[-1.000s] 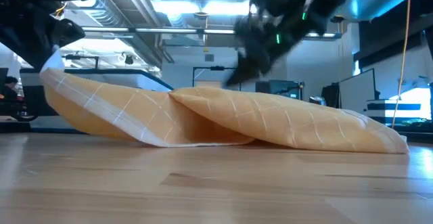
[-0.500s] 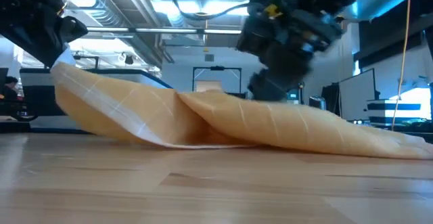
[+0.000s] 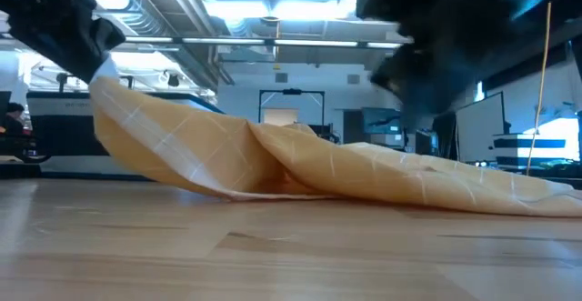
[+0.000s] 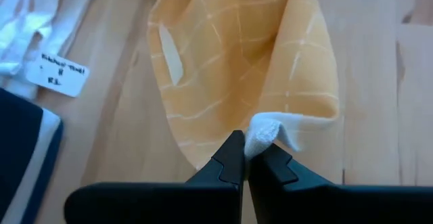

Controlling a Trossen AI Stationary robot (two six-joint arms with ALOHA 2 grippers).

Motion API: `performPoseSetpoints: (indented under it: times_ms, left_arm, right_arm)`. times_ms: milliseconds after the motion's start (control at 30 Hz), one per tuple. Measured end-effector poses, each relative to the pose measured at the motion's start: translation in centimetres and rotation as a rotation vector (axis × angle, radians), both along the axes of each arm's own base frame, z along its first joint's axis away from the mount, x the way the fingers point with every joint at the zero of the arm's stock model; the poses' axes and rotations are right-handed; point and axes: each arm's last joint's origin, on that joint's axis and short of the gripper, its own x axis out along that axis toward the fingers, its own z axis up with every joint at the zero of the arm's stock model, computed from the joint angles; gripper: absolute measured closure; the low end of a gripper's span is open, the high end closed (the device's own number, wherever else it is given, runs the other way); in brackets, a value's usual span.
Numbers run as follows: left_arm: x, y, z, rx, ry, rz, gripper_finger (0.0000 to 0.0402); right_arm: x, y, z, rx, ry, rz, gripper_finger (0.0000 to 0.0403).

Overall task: Fold towel
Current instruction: Fold the orange towel

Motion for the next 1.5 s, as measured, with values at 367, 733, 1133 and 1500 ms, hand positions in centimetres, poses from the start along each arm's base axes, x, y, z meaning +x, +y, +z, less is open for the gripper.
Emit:
performPoseSetpoints:
  times_ms: [367,733,1133,1500]
  left_arm:
    - [0.3,0.1,0.1,0.000,-0.013,0.001,0.0396]
    - [0.4,0.1,0.1,-0.007,-0.023,0.003,0.0396]
    - [0.6,-0.1,0.3,-0.021,-0.051,-0.005,0.0396]
    - [0.6,-0.1,0.3,-0.023,-0.054,-0.006,0.0396]
  right_arm:
    - [2.5,-6.8,-1.8,-0.311,-0.195,-0.233,0.0230]
    - [1.5,-7.9,-6.8,-0.175,-0.133,-0.251,0.0230]
    - [2.5,-7.9,-5.4,-0.198,-0.188,-0.275,0.0230]
    - [2.5,-7.9,-7.7,-0.186,-0.126,-0.261,0.0231]
